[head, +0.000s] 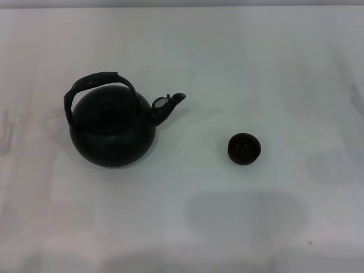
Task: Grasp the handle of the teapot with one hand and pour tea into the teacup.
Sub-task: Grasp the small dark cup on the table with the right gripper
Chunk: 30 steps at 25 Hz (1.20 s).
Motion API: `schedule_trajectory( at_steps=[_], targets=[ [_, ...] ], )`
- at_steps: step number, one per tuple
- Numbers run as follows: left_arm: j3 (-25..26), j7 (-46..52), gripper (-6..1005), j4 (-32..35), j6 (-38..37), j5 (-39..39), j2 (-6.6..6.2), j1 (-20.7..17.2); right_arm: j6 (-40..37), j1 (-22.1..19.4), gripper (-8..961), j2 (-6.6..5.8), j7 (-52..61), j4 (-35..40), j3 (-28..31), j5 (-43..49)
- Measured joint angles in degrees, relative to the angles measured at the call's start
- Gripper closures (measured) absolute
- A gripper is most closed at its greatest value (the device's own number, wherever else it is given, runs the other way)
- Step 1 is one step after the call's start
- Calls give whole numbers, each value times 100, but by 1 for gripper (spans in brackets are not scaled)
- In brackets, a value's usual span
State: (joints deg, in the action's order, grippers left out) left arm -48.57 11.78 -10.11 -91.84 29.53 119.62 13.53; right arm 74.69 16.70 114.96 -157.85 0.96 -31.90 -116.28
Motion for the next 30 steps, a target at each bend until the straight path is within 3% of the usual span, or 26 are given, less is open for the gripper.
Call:
schedule_trajectory(
  at_steps=[11,16,18,22,30],
  targets=[
    [24,0,299,-41,0,0,0,0,-50,14,107,0,-9,42,-103,59],
    [9,0,299,-44,-1,0,0,-27,66,-33,106,-20,328,464,-990,88],
    [3,0,298,-44,-1,0,0,-34,83,-159,106,-103,1001,1059,-1761,110],
    [0,3,298,-44,-1,0,0,-40,142,-277,106,-221,1670,1707,-2291,347],
    [-11,41,298,-44,-1,123,-3,-63,771,-341,106,-453,3460,3230,-2412,1972]
  ],
)
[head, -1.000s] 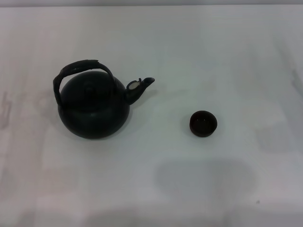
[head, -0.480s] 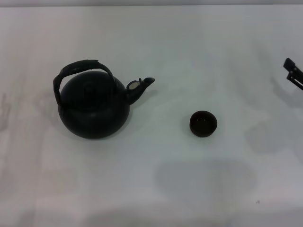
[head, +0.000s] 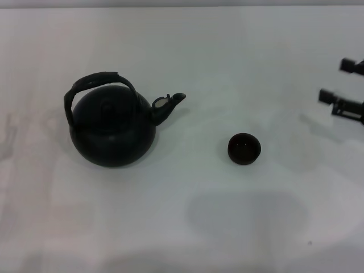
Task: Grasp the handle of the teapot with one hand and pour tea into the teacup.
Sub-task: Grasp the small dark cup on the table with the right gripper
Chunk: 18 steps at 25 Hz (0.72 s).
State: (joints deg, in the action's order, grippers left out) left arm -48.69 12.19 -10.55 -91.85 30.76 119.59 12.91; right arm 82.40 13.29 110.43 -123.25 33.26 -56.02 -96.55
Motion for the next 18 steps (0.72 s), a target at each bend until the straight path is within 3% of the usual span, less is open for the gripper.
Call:
schedule_trajectory(
  at_steps=[4,10,18],
  targets=[
    [-1,45,298,1,0,38,-6,0,301,149,106,49,779,708,-19,1107],
    [0,47,298,0,0,49,-6,1,397,540,106,407,1133,1075,-67,2210],
    [0,47,299,0,-3,117,-6,-13,293,683,105,434,1150,1052,-630,2314]
  ],
)
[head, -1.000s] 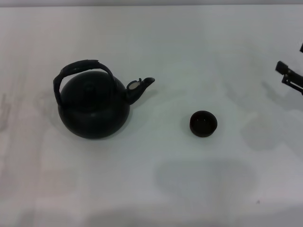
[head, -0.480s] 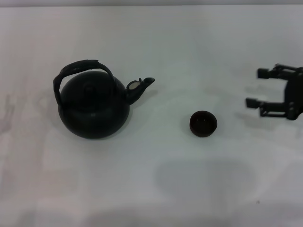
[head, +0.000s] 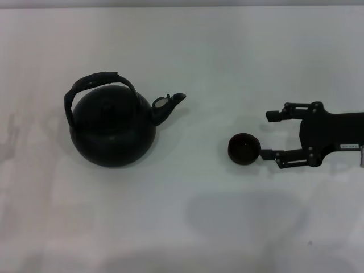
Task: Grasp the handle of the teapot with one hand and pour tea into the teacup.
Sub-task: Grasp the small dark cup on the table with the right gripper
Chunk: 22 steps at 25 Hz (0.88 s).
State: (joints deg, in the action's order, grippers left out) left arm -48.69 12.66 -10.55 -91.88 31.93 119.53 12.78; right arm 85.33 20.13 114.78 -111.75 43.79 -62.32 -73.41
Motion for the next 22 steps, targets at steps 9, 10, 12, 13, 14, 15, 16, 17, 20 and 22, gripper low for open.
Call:
schedule_trajectory(
  at_steps=[9,10,12,13,14,15,16,17,20,22],
  targets=[
    [0,0,299,0,-5,0,0,0,-510,66,104,22,-21,-3,-642,-42],
    [0,0,299,0,-7,0,0,3,-613,69,103,24,-19,-3,-737,-64],
    [0,0,299,0,-11,0,0,9,-830,73,103,27,-17,-3,-943,-125],
    [0,0,299,0,-12,-1,0,9,-914,73,103,28,-17,0,-1026,-143],
    [0,0,299,0,-12,-1,0,9,-986,74,102,27,-18,9,-1102,-156],
    [0,0,299,0,-20,-1,0,1,-1039,76,102,28,-19,17,-1168,-161],
    [0,0,299,0,-21,-1,0,-1,-1067,79,102,27,-22,23,-1205,-162],
    [0,0,299,0,-23,-2,0,-3,-1085,80,102,28,-25,26,-1232,-163],
    [0,0,299,0,-23,-3,0,-2,-1100,83,102,27,-27,26,-1266,-164],
    [0,0,299,0,-23,-3,0,7,-1119,89,102,29,-29,15,-1309,-165]
  ],
)
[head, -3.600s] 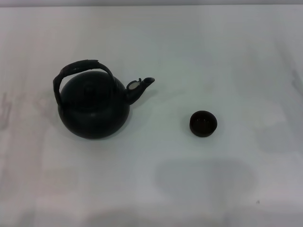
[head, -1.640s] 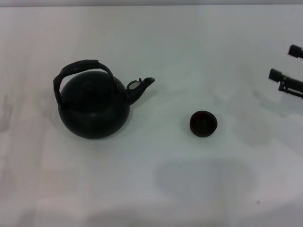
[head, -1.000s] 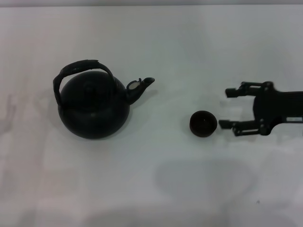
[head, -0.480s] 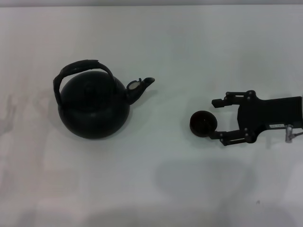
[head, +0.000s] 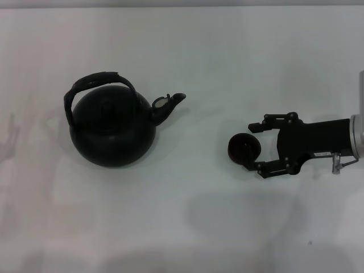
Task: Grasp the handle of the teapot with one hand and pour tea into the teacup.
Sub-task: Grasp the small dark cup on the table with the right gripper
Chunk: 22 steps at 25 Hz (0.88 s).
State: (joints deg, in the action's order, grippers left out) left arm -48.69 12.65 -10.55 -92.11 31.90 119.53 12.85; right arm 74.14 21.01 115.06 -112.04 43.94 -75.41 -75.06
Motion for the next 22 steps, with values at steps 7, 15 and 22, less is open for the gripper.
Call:
schedule_trajectory(
  at_steps=[7,15,22],
  targets=[
    [0,0,299,0,0,-1,0,20,-321,41,101,13,6,-20,-435,-118],
    [0,0,299,0,8,4,0,-2,-570,84,101,16,2,-26,-721,-371],
    [0,0,299,0,10,9,0,-11,-579,101,102,16,37,-29,-760,-387]
  ],
)
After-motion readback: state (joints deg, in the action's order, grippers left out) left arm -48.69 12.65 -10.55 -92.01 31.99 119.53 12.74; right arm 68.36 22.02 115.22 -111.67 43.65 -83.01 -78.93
